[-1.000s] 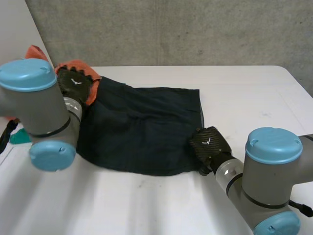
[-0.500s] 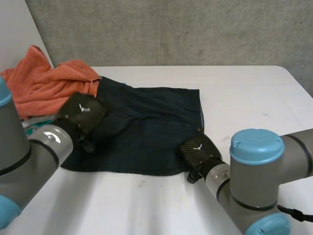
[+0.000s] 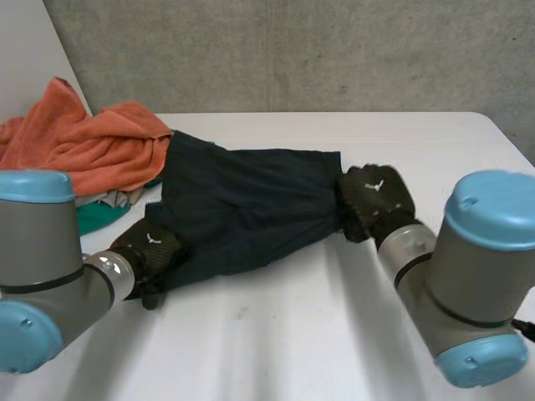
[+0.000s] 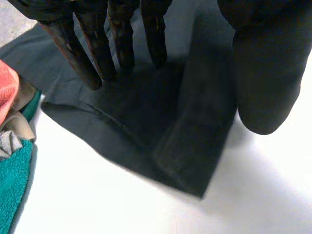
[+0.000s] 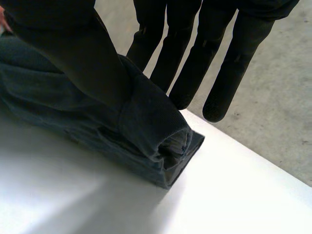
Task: Fold the laundry.
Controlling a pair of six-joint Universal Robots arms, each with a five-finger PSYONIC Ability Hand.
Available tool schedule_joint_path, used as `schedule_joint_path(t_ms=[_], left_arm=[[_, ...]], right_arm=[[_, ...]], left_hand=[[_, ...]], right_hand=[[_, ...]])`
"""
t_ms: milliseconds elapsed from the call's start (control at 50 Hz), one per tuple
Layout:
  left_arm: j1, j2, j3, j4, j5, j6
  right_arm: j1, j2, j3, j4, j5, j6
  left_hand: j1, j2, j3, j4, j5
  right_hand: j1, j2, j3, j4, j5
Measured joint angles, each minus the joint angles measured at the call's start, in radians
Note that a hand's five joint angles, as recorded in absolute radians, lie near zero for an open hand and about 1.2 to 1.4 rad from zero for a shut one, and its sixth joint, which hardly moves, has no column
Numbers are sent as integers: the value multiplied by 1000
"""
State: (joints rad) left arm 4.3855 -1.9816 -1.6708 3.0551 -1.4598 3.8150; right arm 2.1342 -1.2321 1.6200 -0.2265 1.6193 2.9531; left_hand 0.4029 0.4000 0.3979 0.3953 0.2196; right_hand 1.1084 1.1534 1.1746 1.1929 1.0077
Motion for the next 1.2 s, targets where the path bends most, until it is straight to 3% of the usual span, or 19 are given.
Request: schedule_joint_path(t_ms=[80, 100, 160, 220, 340, 420, 440, 540, 640, 660, 720, 880, 1020, 1200], left_arm=[[0, -49, 27, 32, -18, 12], [-1, -65, 37, 45, -28, 14], [-4, -91, 58, 75, -54, 15], [-7, -97, 71, 94, -74, 11], [-20, -42, 65, 88, -84, -16], [-60, 174, 33, -47, -64, -77], [-60, 174, 33, -47, -64, -77], [-122, 391, 12, -351, -45, -110], [-186, 456, 2, -566, -18, -107], [-207, 457, 1, -607, -10, -103], [-230, 432, 6, -626, -7, -95], [-227, 210, 149, -449, -62, -66], [-169, -98, 509, -228, -133, -58], [-139, -462, 1007, -219, -195, -79]], right_arm=[[-13, -8, -25, 39, -4, 37], [-17, -3, -35, 56, -4, 45], [-23, 13, -57, 96, -4, 50], [-27, 23, -70, 126, -5, 45], [-34, 19, -84, 204, -15, -23], [-55, -54, -96, 400, -66, -269], [-55, -54, -96, 400, -66, -269], [-107, -151, -96, 694, -151, -584], [-143, -185, -90, 864, -194, -730], [-170, -195, -86, 964, -217, -805], [-184, -186, -86, 987, -225, -819], [-195, -69, -137, 816, -198, -714], [-177, 120, -311, 547, -114, -570], [-150, 375, -568, 192, -55, -469]], left_hand=[[108, 89, 94, 99, 101], [345, 329, 312, 318, 314], [730, 697, 694, 692, 683], [763, 790, 783, 796, 766], [763, 791, 785, 797, 766], [763, 791, 785, 797, 766], [763, 791, 785, 797, 766], [763, 791, 785, 798, 766], [763, 793, 788, 798, 766], [763, 794, 788, 798, 766], [763, 794, 788, 798, 766], [763, 795, 789, 798, 766], [763, 795, 789, 798, 766], [763, 795, 789, 798, 766]], right_hand=[[1, 0, 0, 0, 0], [1, 0, 0, 0, 0], [1, 0, 6, 0, 0], [1, 0, 10, 0, 0], [1, 0, 12, 0, 0], [1, 0, 12, 0, 0], [1, 0, 12, 0, 0], [1, 0, 12, 2, 0], [1, 0, 12, 3, 0], [1, 0, 12, 3, 0], [1, 0, 12, 3, 0], [1, 15, 12, 3, 9], [9, 18, 12, 4, 13], [9, 18, 12, 4, 18]])
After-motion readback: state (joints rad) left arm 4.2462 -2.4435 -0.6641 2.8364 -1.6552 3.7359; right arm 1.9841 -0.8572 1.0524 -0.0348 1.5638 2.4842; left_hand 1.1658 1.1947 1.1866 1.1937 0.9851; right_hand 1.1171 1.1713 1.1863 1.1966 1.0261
